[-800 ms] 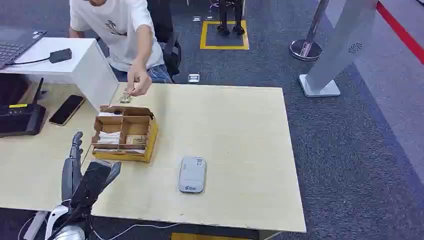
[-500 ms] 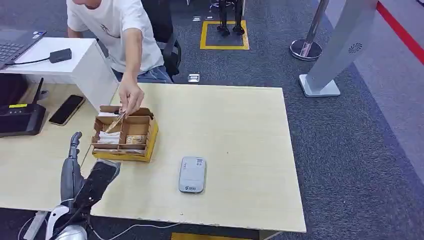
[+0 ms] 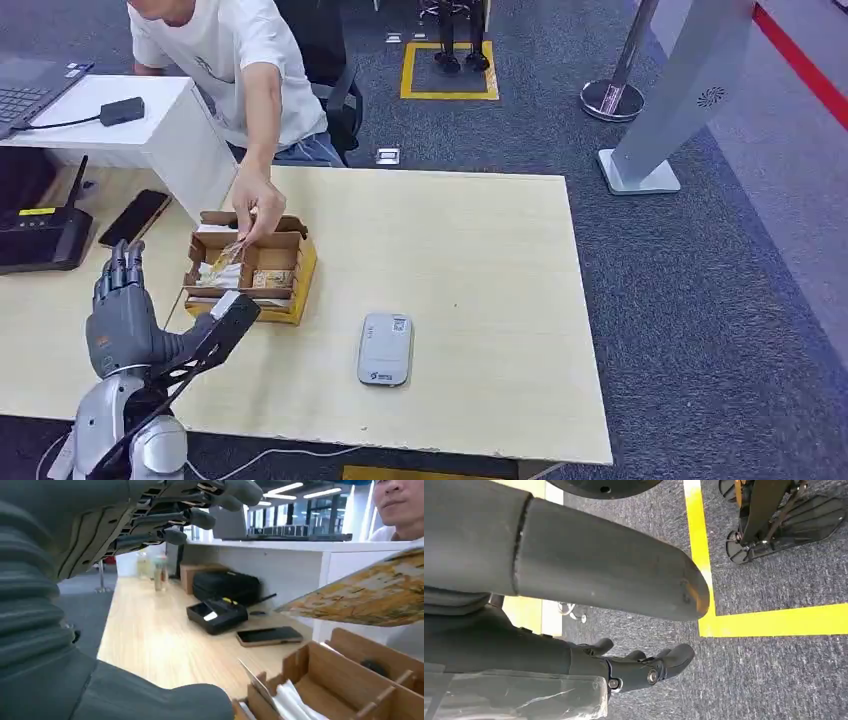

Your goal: Pass the card to the sensor for recognition and then transmit it.

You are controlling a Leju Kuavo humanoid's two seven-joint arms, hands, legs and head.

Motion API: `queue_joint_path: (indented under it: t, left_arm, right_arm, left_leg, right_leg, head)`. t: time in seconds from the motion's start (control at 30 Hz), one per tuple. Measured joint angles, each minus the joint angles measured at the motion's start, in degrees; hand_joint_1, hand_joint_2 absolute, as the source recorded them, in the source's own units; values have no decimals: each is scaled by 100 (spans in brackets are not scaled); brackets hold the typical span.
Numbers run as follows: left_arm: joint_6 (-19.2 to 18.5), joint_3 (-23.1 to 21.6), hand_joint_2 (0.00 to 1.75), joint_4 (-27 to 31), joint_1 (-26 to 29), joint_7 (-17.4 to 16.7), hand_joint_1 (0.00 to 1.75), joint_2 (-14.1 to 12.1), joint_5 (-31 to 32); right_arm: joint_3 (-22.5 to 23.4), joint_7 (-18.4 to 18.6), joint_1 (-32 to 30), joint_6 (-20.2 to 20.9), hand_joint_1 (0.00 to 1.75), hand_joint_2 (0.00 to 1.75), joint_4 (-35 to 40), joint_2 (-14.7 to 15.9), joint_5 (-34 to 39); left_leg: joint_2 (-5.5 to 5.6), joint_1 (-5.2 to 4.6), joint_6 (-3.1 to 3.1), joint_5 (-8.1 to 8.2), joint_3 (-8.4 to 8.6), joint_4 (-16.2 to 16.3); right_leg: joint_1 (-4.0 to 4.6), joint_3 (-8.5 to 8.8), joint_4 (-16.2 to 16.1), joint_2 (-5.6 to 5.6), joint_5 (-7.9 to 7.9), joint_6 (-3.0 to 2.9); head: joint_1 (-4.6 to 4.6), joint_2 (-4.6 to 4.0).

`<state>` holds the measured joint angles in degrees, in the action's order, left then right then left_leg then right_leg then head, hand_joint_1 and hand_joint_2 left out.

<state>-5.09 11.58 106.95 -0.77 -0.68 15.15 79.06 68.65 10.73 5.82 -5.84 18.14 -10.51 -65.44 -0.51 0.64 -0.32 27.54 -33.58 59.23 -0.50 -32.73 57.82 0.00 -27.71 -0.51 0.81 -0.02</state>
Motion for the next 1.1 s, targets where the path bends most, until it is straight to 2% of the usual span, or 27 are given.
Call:
queue_joint_path:
  t: [0.27, 0.67, 0.7, 1.1]
  left_arm:
    - [-26, -31, 175, 0, -104, -53, 0, -9, 349]
    - [-35, -44, 175, 0, -139, 24, 0, -7, 314]
    - [-33, -44, 175, 0, -140, 33, 175, -7, 297]
    - [18, -96, 175, 0, -150, 138, 175, 2, 168]
  right_arm:
    - [0, 0, 6, 15, 0, 0, 0, 0, -4]
    - [0, -37, 6, 31, 0, 0, -11, 0, -24]
    - [0, -39, 6, 33, 0, 0, -13, 0, -33]
    - [0, -61, 7, 44, 0, 0, -15, 0, -92]
  left_leg:
    - [0, 0, 0, 0, 0, 0]
    - [0, 0, 0, 0, 1, 0]
    - [0, 0, 0, 0, 1, 0]
    - [0, 0, 0, 0, 1, 0]
  right_leg:
    - [0, 0, 0, 0, 0, 0]
    - [0, 0, 0, 1, 0, 0]
    - [0, 0, 0, 1, 0, 0]
    - [0, 0, 0, 2, 0, 0]
  head:
    - [0, 0]
    - [0, 0]
    - [0, 0]
    - [0, 0]
